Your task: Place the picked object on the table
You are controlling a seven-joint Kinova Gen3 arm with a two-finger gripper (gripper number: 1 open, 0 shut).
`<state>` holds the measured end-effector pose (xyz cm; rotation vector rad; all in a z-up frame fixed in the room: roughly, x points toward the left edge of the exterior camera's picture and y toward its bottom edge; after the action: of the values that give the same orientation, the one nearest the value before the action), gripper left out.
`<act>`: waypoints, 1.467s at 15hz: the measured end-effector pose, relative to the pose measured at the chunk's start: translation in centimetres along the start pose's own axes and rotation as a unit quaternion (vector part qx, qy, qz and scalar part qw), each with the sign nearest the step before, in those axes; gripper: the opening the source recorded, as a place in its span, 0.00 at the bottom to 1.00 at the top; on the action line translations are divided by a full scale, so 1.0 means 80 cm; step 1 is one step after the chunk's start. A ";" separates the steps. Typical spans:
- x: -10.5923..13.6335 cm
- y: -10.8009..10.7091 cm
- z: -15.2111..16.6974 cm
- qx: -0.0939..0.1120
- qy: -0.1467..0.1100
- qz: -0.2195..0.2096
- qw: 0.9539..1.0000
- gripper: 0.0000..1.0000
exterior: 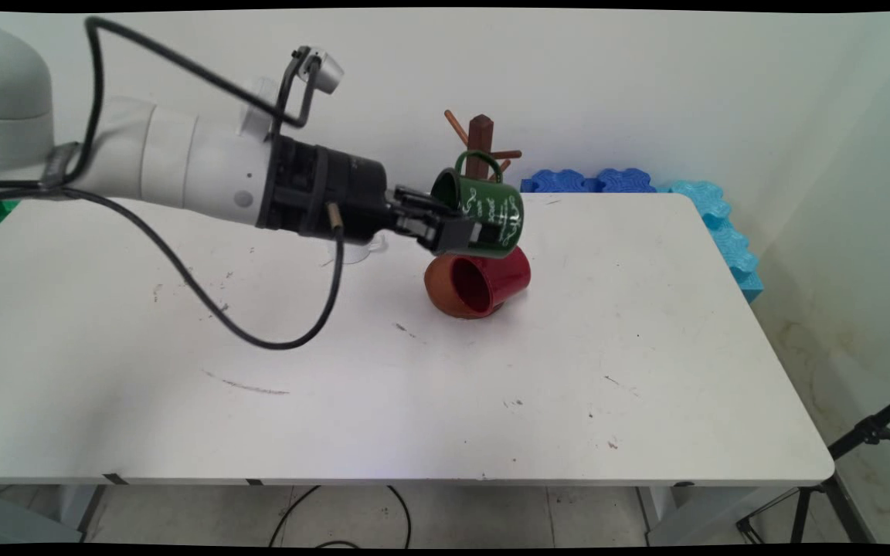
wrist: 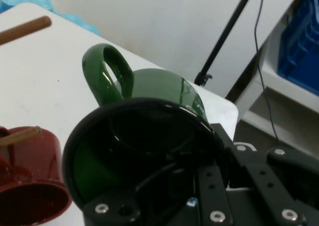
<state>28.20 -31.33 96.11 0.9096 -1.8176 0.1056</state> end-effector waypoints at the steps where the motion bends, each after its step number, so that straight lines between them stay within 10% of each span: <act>1: 0.000 0.002 -0.006 -0.001 -0.011 0.012 1.000 0.00; 7: 0.001 -0.002 -0.040 0.027 -0.081 0.077 0.993 0.00; 12: 0.013 -0.007 -0.061 0.053 -0.143 0.144 0.978 0.00; 22: 0.028 -0.036 -0.088 0.102 -0.306 0.263 0.909 0.00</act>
<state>35.04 -31.26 100.17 0.5969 -2.6565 0.3919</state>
